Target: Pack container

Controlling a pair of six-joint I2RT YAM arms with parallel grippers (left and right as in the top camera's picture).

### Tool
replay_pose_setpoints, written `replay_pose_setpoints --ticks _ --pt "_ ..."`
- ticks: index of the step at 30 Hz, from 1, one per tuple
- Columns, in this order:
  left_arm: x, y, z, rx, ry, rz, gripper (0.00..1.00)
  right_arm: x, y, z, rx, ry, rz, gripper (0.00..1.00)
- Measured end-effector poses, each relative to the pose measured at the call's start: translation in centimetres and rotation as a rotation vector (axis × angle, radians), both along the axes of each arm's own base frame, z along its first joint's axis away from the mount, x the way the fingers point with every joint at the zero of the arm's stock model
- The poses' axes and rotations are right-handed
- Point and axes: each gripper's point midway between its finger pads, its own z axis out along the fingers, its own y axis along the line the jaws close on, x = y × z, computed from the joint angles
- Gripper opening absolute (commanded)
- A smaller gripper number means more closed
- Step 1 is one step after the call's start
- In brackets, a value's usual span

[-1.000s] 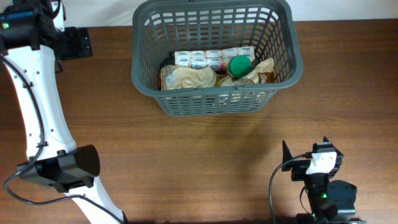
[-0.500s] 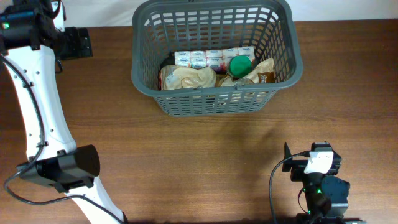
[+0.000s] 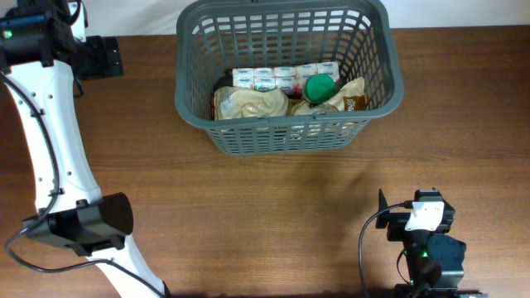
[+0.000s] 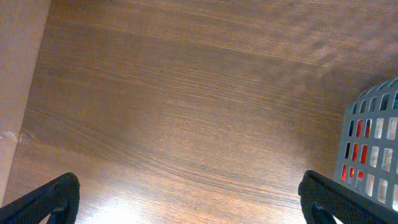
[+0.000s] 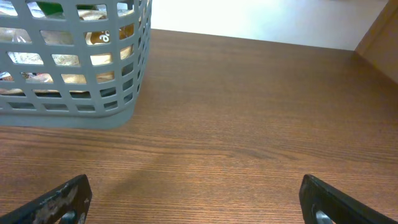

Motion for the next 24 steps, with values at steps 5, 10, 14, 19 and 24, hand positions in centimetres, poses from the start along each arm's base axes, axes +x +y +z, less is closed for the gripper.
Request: replay_pose_setpoints --ticks 5,10,14,19,24 --pt "0.0 0.0 0.0 0.0 0.0 0.0 0.99 0.0 0.0 0.0 0.0 0.0 0.0 0.99" --pt "0.0 0.0 0.0 0.0 0.0 0.0 0.99 0.0 0.0 0.0 0.0 0.0 0.0 0.99" --pt "-0.3 -2.1 1.5 0.006 -0.033 -0.045 0.99 0.0 0.0 0.0 0.0 0.0 0.0 0.99" --pt "-5.2 -9.1 5.6 0.007 -0.109 -0.2 0.99 0.0 -0.1 0.0 -0.002 -0.001 -0.005 0.99" --pt "-14.6 -9.7 5.0 0.008 -0.091 -0.228 0.99 0.0 -0.1 0.1 -0.003 -0.004 -0.008 0.99"
